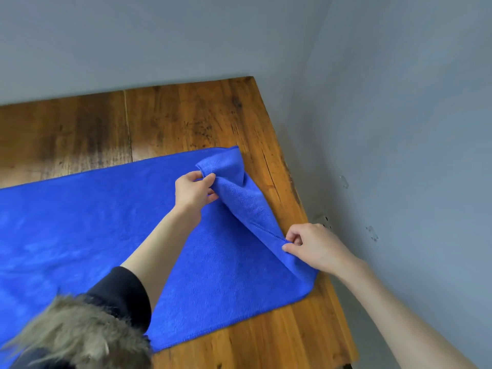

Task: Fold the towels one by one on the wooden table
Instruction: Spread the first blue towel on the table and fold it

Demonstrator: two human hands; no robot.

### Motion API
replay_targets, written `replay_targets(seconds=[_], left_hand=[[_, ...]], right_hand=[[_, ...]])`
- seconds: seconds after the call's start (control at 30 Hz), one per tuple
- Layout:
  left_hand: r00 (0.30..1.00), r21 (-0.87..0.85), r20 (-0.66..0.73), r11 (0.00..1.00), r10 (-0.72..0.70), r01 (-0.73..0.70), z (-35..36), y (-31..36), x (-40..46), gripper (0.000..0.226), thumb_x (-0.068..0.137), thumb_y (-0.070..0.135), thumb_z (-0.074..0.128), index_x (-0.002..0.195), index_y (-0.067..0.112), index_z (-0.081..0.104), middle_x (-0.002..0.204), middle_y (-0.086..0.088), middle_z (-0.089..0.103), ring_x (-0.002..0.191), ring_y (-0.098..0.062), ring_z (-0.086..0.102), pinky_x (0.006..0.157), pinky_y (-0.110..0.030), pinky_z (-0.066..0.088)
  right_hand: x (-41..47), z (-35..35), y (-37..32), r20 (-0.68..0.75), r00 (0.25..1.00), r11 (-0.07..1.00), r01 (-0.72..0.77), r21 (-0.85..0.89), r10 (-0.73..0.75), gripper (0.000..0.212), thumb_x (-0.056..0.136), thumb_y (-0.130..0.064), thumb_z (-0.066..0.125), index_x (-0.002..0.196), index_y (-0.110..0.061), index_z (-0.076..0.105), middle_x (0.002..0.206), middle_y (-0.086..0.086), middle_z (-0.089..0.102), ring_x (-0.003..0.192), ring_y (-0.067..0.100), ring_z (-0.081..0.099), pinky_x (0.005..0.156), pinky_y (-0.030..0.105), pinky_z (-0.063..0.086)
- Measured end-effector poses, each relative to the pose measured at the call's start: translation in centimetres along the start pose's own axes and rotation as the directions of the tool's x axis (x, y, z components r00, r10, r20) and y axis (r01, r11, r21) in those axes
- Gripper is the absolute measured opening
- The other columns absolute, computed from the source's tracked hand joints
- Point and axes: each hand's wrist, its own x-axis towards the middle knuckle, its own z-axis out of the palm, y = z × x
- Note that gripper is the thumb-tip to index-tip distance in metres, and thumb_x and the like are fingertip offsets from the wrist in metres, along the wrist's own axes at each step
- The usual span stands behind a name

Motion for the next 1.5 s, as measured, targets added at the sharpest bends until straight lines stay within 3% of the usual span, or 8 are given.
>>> replay_targets(seconds=[0.57,0.83,1.0,1.07,1.17,1.27,1.4,1.5], left_hand=[[0.969,0.055,0.015,0.968,0.245,-0.245,-19.1,7.1,-3.7,0.018,0.092,0.014,0.054,0.082,0.025,0.064,0.061,0.011,0.064,0.052,-0.002,0.056,0.045,-0.017,0.046],[0.962,0.033,-0.106,0.968,0.250,-0.248,-33.5,8.0,-2.9,0.013,0.093,0.019,0.056,0.088,0.027,0.065,0.072,0.009,0.067,0.060,0.000,0.061,0.051,-0.018,0.050],[0.944,0.138,-0.251,0.973,0.216,-0.185,-39.2,4.9,-1.3,0.022,0.092,0.019,0.055,0.113,0.021,0.061,0.095,0.001,0.064,0.076,-0.012,0.061,0.067,-0.025,0.052],[0.936,0.234,-0.300,0.965,0.186,-0.117,-40.8,3.3,-0.9,0.030,0.092,0.021,0.052,0.122,0.025,0.055,0.108,0.000,0.060,0.089,-0.016,0.058,0.066,-0.024,0.048],[0.950,0.382,-0.275,0.924,0.146,-0.032,-41.8,0.5,-0.8,0.036,0.093,0.022,0.050,0.128,0.023,0.049,0.120,0.000,0.056,0.094,-0.011,0.054,0.061,-0.022,0.043],[0.974,0.606,-0.164,0.795,0.155,-0.025,-41.1,-2.5,-1.1,0.047,0.093,0.024,0.051,0.138,0.017,0.039,0.139,-0.006,0.043,0.124,-0.021,0.042,0.097,-0.031,0.039],[0.990,0.872,-0.078,0.489,0.121,0.010,-38.7,-4.6,-1.2,0.062,0.092,0.042,0.049,0.146,0.027,0.022,0.156,-0.011,0.008,0.142,-0.028,0.007,0.111,-0.045,0.017],[0.997,0.919,-0.035,0.393,0.070,0.005,-36.9,-4.9,-0.4,0.068,0.091,0.050,0.045,0.148,0.033,0.011,0.156,-0.012,-0.009,0.143,-0.035,-0.008,0.113,-0.050,0.007]], right_hand=[[-0.2,4.1,-23.7,0.217,0.907,0.879,0.252,0.405,-0.360,0.016,0.083,-0.028,0.068,0.072,-0.026,0.055,0.061,-0.010,0.054,0.042,-0.001,0.044,0.045,0.014,0.038],[-0.5,10.2,-37.0,0.365,0.813,0.846,0.262,0.465,-0.453,0.015,0.085,-0.025,0.064,0.072,-0.023,0.055,0.065,-0.009,0.053,0.060,0.010,0.050,0.052,0.022,0.051],[0.1,14.5,-41.7,0.468,0.763,0.857,0.213,0.470,-0.446,0.010,0.087,-0.024,0.061,0.079,-0.018,0.058,0.070,-0.003,0.057,0.058,0.009,0.054,0.053,0.022,0.052],[0.8,15.9,-42.1,0.457,0.788,0.882,0.222,0.415,-0.413,0.011,0.090,-0.025,0.057,0.088,-0.015,0.062,0.079,-0.001,0.062,0.068,0.012,0.058,0.063,0.029,0.056],[3.0,17.2,-40.5,0.187,0.917,0.933,0.331,0.138,-0.353,0.020,0.093,-0.027,0.051,0.104,-0.016,0.064,0.106,0.000,0.065,0.098,0.017,0.057,0.091,0.036,0.046],[5.4,17.1,-37.3,-0.051,0.947,0.936,0.303,-0.180,-0.317,0.040,0.095,-0.032,0.046,0.133,-0.019,0.046,0.140,0.001,0.045,0.130,0.019,0.035,0.107,0.034,0.027],[8.2,16.2,-31.9,-0.005,0.979,0.879,0.181,-0.441,-0.204,0.066,0.094,-0.050,0.038,0.149,-0.030,0.007,0.159,-0.001,-0.004,0.146,0.020,-0.004,0.115,0.047,0.005],[9.0,15.7,-29.2,0.012,0.975,0.840,0.195,-0.507,-0.220,0.068,0.093,-0.058,0.032,0.149,-0.033,0.001,0.158,-0.003,-0.011,0.145,0.018,-0.008,0.116,0.043,0.004]])
